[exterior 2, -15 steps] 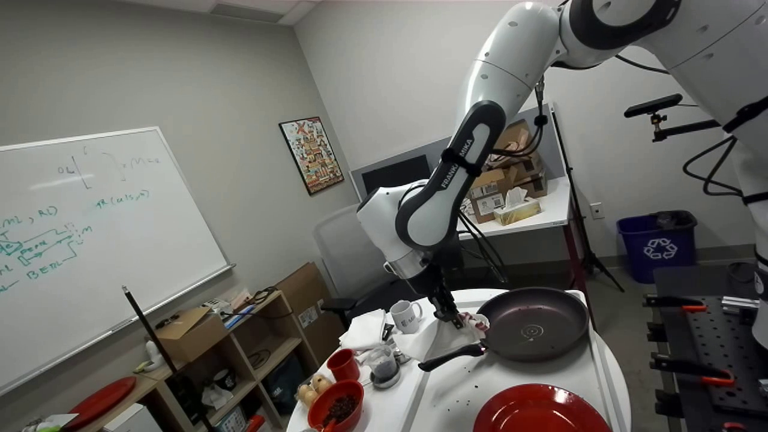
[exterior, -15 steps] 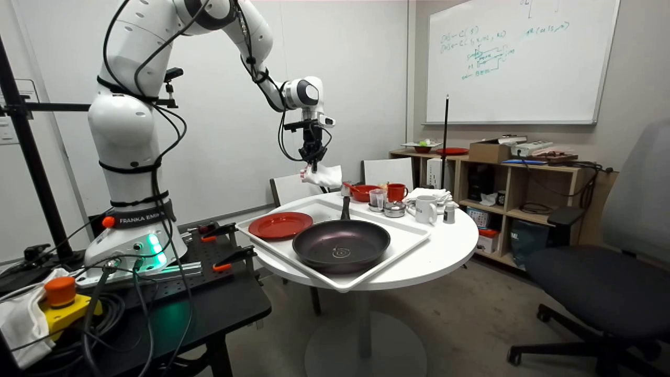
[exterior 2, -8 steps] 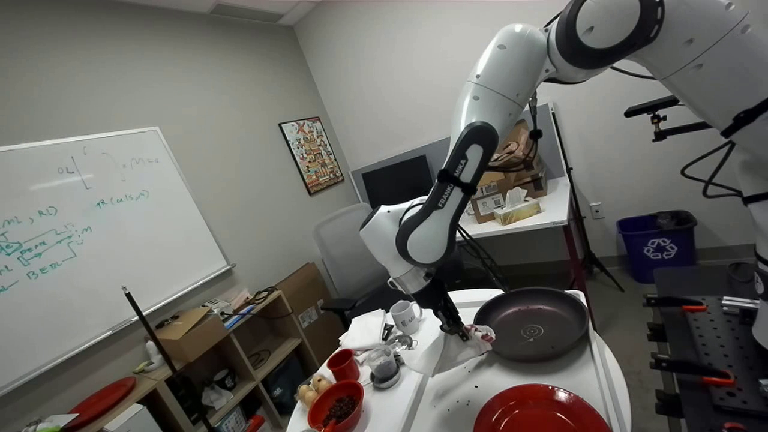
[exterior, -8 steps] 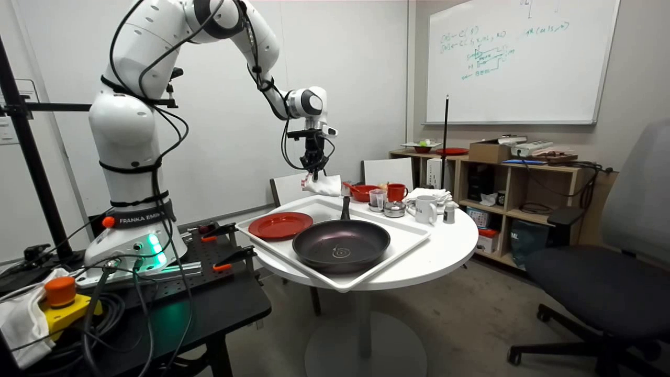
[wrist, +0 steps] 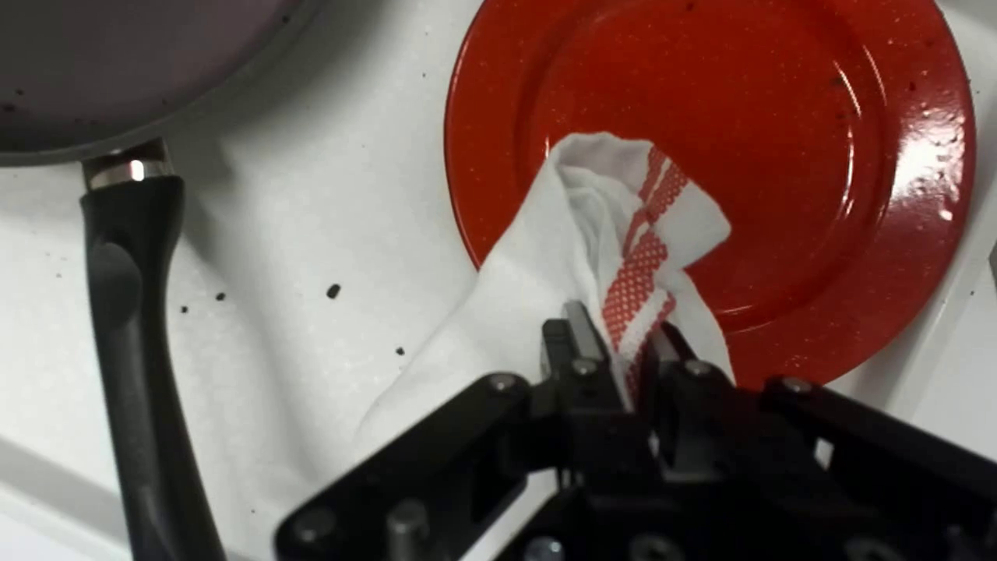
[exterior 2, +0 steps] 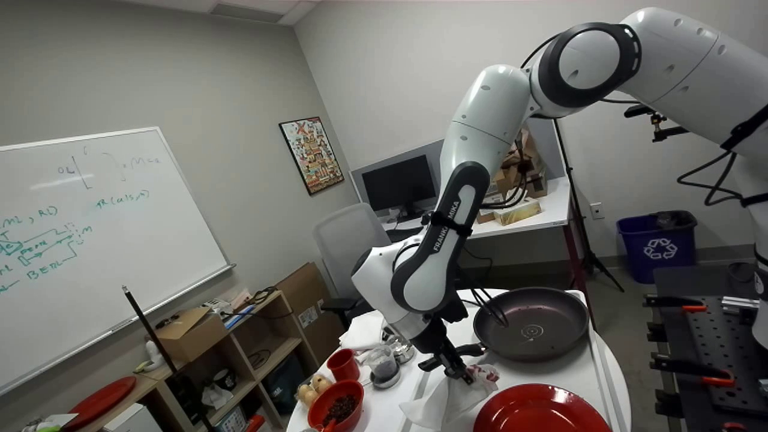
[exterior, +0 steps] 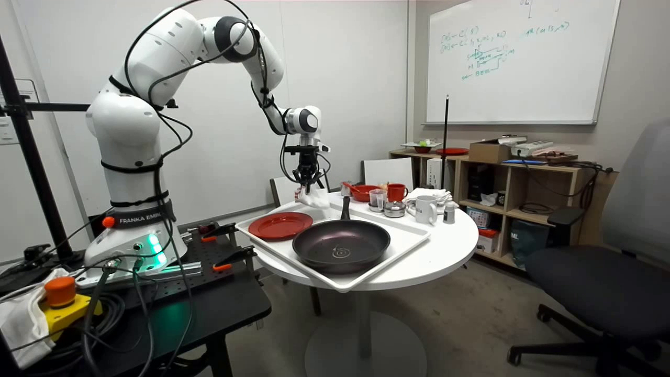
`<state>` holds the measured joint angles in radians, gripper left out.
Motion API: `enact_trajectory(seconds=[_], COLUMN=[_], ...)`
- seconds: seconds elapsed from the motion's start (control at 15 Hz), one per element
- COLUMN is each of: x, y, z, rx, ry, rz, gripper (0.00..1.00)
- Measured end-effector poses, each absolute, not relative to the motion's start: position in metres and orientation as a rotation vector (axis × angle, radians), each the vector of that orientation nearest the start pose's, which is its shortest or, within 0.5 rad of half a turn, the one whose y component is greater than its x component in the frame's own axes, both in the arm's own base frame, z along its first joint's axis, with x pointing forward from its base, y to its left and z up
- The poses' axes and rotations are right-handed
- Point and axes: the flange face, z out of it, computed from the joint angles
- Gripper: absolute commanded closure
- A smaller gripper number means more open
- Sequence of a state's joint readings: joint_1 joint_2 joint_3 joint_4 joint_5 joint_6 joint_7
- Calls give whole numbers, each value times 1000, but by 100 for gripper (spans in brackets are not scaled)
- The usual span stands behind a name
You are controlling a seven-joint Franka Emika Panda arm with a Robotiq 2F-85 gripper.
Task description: Use the white towel to wipe the pan
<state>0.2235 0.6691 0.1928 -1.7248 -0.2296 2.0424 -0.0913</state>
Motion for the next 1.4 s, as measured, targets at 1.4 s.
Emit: enact_trajectory(seconds=[1.4], x=[644], y=[274], z=[102], rx=[-2997], ry=[-1202], rz=[724], gripper=[93])
